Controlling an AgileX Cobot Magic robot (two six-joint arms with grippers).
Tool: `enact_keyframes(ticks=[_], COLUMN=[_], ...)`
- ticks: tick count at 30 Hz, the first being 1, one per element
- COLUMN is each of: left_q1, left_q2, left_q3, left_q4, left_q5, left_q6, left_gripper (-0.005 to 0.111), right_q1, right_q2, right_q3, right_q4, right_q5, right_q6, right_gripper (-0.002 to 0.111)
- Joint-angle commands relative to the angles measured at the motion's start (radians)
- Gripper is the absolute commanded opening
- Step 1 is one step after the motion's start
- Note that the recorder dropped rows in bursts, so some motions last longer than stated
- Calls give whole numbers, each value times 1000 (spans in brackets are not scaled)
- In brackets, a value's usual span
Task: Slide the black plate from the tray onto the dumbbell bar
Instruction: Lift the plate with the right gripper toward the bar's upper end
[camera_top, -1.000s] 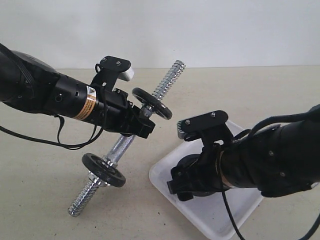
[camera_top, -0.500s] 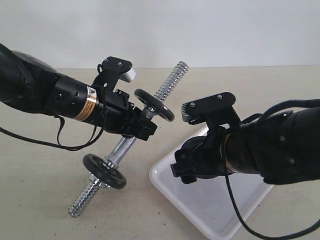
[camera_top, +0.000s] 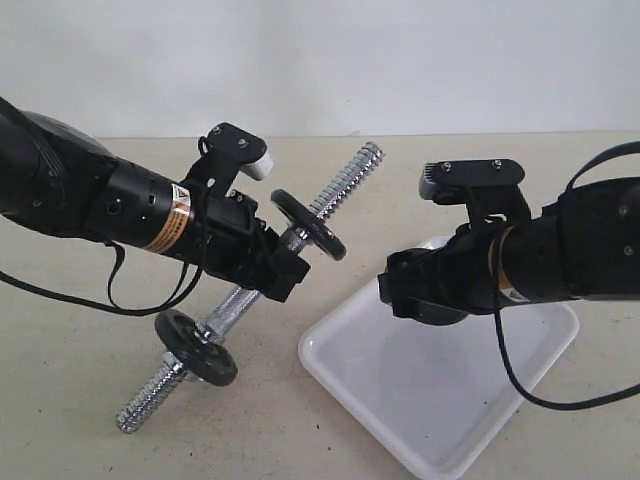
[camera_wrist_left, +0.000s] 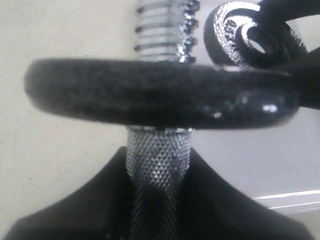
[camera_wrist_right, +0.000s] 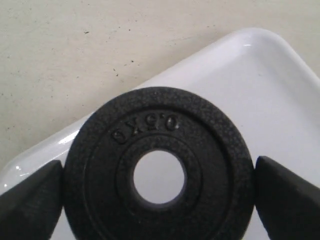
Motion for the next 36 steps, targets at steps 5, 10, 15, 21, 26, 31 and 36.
enact_keyframes(ticks=[5, 10, 15, 21, 26, 31, 36], left_q1=[3, 3, 3, 3, 3, 3, 3], left_q2=[-58, -60, -61, -109, -150, -163, -163], left_q3=[10, 30, 39, 41, 47, 47, 79], left_q4=[-37, -37, -37, -37, -37, -37, -37], left_q5=[10, 45, 59, 91, 91, 87, 89], left_q6=[64, 80, 93, 97, 112, 118, 167], left_gripper=[4, 4, 4, 4, 4, 4, 4], right_q1=[-72, -129, -237, -350, -429, -443, -443], right_q2=[-20, -20, -20, -20, -20, -20, -20], right_q3=[-14, -14, -14, -14, -16, -16, -35], right_q4=[-9, -108, -327, -488, -467, -464, -458], right_q5=[-141, -252, -418, -505, -650, -702, -757], right_q6=[-5, 68, 289, 414, 412, 412, 412], right_gripper=[0, 0, 0, 0, 0, 0, 0])
